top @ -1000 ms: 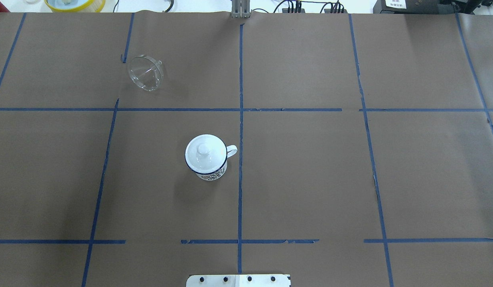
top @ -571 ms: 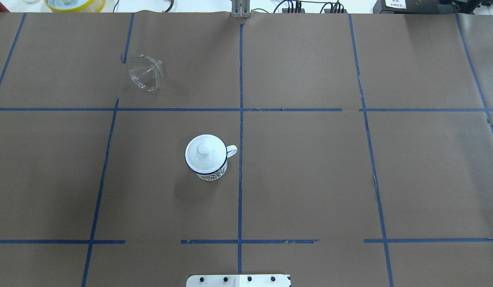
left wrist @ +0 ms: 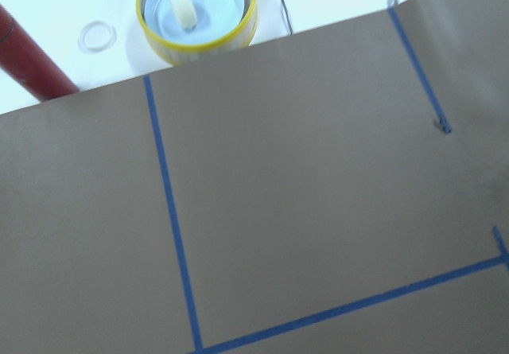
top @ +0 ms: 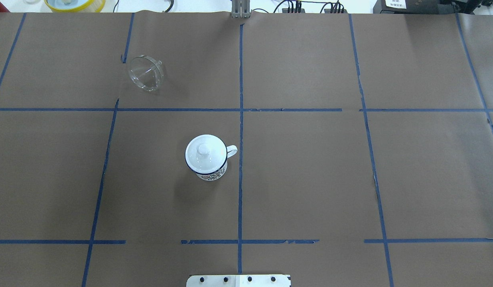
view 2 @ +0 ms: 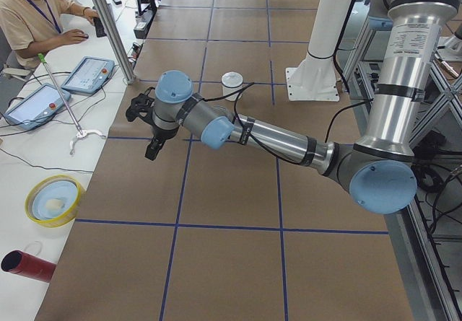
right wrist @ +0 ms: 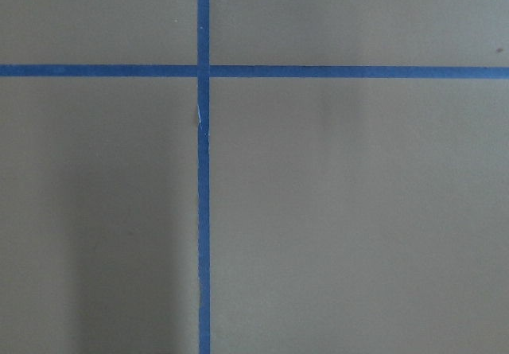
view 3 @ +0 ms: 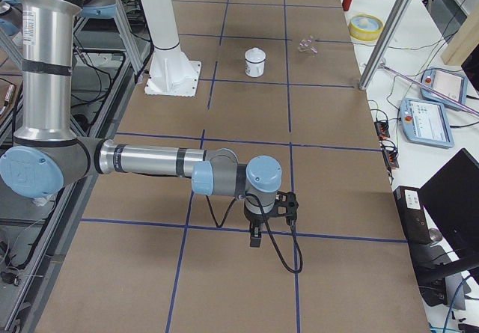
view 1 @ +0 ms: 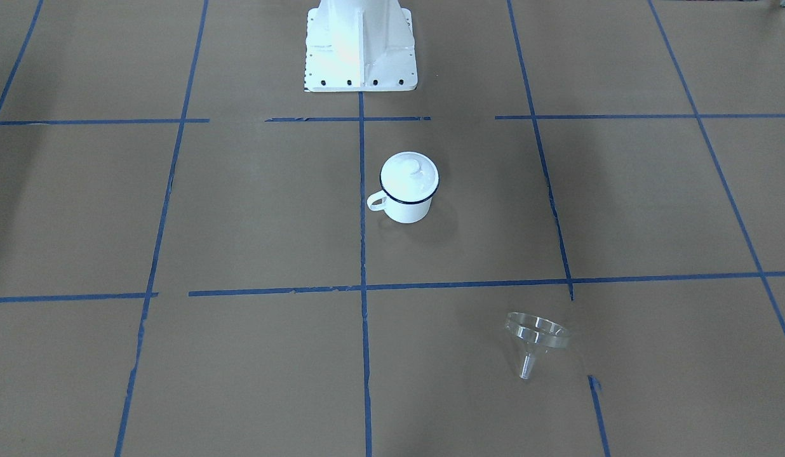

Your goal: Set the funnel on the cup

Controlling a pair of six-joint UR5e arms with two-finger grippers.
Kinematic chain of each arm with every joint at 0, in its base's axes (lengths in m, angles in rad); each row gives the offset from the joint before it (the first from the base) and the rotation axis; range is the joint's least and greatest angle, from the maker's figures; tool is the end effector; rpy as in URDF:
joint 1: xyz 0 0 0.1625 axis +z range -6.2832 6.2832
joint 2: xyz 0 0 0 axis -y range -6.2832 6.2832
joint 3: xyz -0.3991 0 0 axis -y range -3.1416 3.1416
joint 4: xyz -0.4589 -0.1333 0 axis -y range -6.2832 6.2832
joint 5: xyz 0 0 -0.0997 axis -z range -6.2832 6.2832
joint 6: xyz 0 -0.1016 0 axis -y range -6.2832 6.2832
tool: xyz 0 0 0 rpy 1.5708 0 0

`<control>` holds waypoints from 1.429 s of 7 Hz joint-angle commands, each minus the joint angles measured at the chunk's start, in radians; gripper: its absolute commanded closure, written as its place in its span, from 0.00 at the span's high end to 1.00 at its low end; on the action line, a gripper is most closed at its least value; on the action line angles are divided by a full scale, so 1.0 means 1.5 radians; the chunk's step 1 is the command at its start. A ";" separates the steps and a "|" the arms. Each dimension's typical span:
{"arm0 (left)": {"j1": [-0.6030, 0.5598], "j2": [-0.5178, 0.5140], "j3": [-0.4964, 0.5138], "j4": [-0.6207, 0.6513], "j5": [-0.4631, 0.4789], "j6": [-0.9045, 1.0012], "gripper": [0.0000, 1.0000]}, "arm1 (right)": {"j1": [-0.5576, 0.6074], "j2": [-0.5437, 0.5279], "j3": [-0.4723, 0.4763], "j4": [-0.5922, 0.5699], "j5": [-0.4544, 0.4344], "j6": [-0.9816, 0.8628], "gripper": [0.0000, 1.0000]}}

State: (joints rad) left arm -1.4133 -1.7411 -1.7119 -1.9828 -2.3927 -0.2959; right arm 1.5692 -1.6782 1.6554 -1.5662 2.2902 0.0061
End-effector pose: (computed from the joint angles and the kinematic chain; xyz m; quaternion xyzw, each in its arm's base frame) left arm 0.0399 -0.6265 0.4011 0.2321 0.4370 0.0817 0.8651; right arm 0.0655 -0.5144 0.6480 -0.0099 -0.3519 0.0053 0.9360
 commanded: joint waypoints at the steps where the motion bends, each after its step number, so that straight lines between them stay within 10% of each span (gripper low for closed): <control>1: 0.145 -0.091 -0.002 0.032 0.003 -0.249 1.00 | 0.000 0.000 0.001 0.000 0.000 0.000 1.00; 5: 0.346 -0.313 -0.038 0.351 0.163 -0.495 1.00 | 0.000 0.000 0.001 0.000 0.000 0.000 1.00; 10: 0.525 -0.395 -0.037 0.354 0.257 -0.709 1.00 | 0.000 0.000 0.001 0.000 0.000 0.000 1.00</control>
State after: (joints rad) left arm -0.6570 -2.3198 -1.7741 -1.4543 -2.0336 -1.3285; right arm 1.5693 -1.6782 1.6567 -1.5662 2.2903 0.0061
